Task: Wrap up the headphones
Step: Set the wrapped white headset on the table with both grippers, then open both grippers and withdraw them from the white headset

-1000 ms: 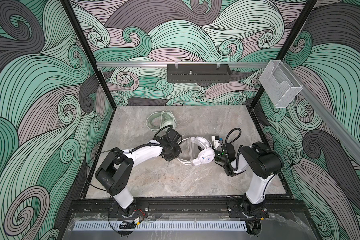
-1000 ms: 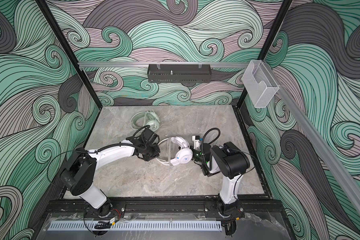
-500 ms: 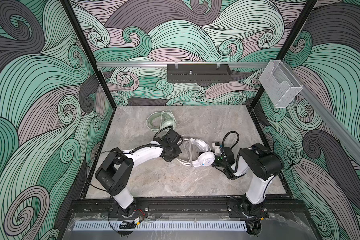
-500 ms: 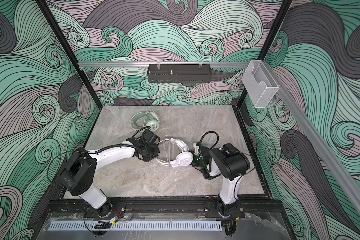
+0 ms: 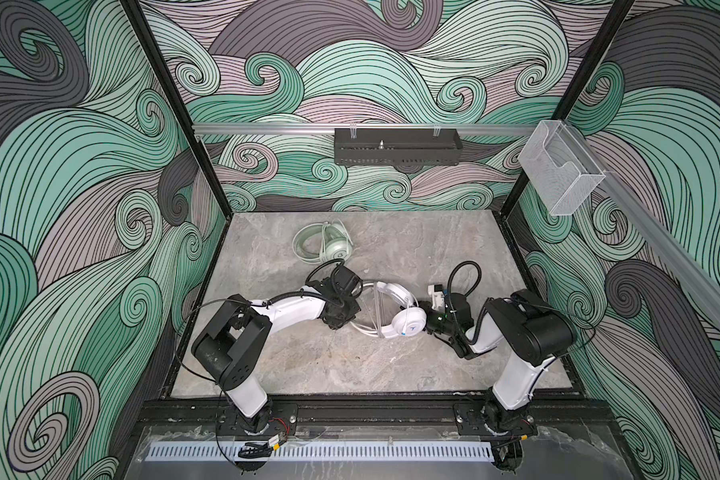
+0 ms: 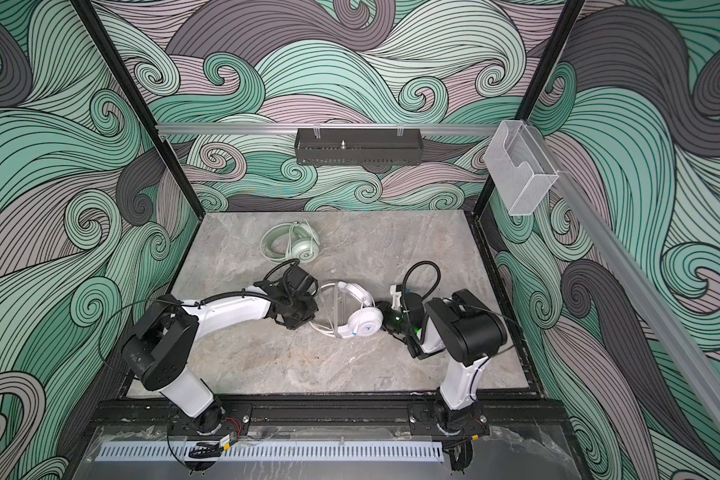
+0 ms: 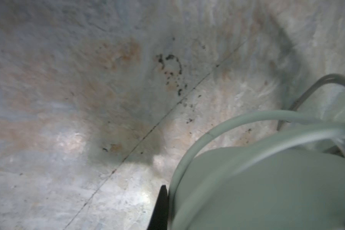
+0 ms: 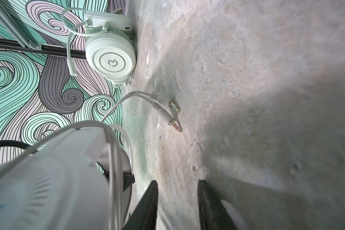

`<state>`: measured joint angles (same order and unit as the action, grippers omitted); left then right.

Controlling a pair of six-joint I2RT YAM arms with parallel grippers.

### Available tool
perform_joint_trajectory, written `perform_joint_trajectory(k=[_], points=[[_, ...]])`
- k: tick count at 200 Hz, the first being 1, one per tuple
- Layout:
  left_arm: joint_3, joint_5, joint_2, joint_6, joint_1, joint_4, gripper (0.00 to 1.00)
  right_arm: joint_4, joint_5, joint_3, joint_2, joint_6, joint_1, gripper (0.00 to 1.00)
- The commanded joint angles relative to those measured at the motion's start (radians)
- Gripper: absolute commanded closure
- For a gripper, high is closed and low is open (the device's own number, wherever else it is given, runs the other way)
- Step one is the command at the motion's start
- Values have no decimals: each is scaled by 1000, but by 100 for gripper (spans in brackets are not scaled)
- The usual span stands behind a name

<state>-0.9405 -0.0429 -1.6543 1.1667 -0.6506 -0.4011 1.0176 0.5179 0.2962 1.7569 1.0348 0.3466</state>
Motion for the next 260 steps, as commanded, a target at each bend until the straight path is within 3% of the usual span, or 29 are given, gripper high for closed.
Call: perform_joint_trajectory(k=[1, 33, 69, 116, 161, 196, 228, 239, 260], points=[[7, 172, -10, 103, 73, 39, 100, -322, -9, -25, -74, -118, -11, 59], [13, 179, -14, 66, 77, 28, 100, -572, -94, 12, -238, -224, -19, 54], [-14, 196, -22, 8, 77, -21, 100, -786, -117, 70, -318, -325, -84, 49], [-49, 183, -26, -51, 75, -117, 100, -1245, -235, 374, -435, -613, -92, 46], [-70, 169, -35, -99, 71, -175, 81, -1417, -344, 614, -484, -792, -55, 41], [-99, 174, -28, -128, 67, -219, 58, -1476, -441, 742, -551, -893, 13, 38], [-112, 167, -13, -161, 66, -255, 36, -1446, -487, 795, -615, -946, 67, 25], [-118, 169, -8, -175, 66, -267, 33, -1435, -493, 809, -633, -950, 70, 18], [-132, 172, 17, -206, 66, -288, 28, -1445, -495, 844, -645, -960, 74, 16]])
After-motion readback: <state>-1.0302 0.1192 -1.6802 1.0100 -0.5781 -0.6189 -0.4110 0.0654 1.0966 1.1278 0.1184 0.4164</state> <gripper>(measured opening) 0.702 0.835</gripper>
